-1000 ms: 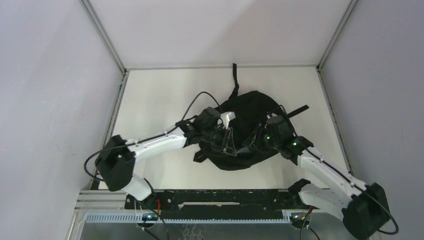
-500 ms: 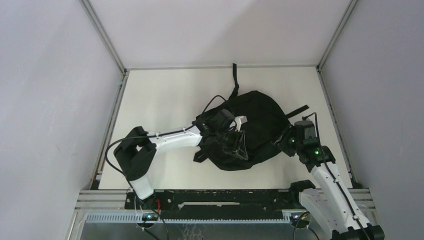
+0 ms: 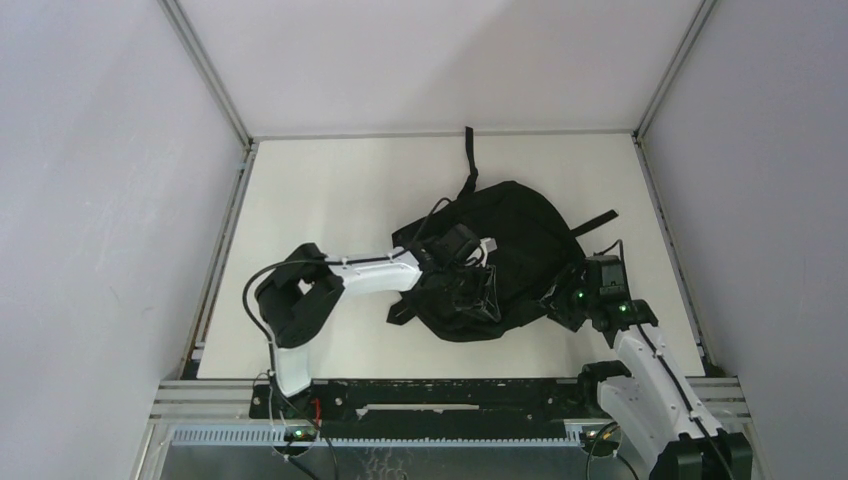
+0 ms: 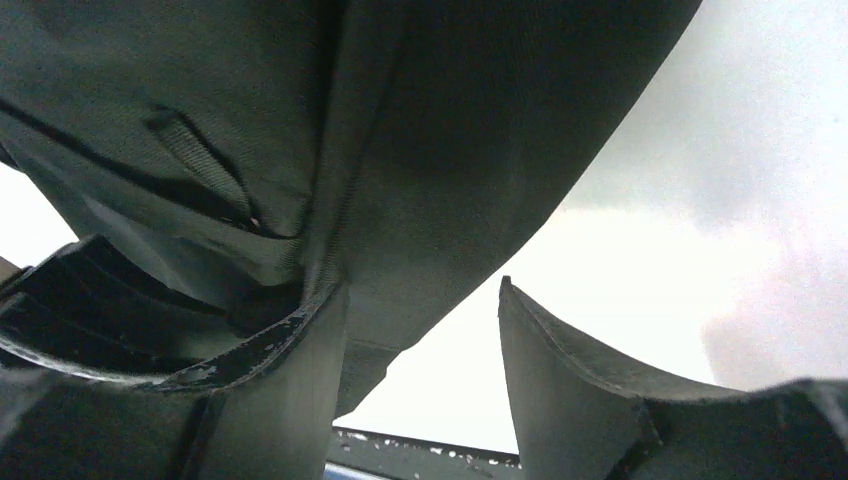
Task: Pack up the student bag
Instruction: Adjust the student bag at the center of the board.
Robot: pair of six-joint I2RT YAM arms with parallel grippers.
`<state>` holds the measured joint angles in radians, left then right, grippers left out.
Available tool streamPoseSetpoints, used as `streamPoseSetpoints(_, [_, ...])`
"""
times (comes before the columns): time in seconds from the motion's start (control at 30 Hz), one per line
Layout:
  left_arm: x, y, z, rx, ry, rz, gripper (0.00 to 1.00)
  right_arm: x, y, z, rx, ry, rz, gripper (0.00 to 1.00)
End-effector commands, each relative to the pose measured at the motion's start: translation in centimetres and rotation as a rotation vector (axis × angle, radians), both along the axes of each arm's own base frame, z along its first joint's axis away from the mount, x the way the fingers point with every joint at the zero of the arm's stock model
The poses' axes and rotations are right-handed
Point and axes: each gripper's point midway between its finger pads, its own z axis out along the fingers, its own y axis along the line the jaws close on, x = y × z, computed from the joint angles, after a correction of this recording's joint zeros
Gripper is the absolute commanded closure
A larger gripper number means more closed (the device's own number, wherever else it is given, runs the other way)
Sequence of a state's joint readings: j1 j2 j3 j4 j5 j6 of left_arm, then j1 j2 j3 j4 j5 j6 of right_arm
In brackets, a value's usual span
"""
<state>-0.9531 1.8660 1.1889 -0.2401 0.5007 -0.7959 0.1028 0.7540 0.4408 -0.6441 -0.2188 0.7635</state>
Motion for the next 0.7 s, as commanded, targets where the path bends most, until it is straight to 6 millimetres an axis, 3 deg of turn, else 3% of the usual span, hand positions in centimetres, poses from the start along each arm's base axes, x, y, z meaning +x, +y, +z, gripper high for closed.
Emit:
streamPoseSetpoints(0.0, [1.4,-3.2,2.4,-0.116,-0.014,0.018,0.60,1.8,2.2,0.6,0.150,-0.058,0.016,0.36])
streamPoseSetpoints(0.1, [1.8,-4.3,2.7,-0.149,-0.006,0.018,0.70,2.1,2.7,-0.1,0.179,-0.047,0.012,0.40])
streamPoseSetpoints(0.27, [2.4,-4.7,3.8,-0.181,-0.031,0.025,0.99,2.2,2.4,-0.4,0.161,-0.045,0.008,0.48])
streamPoseSetpoints(0.67, [2.9,-1.8,5.5,-0.137,-0.149,0.046,1.00,1.8,1.8,-1.0,0.145,-0.034,-0.008,0.51])
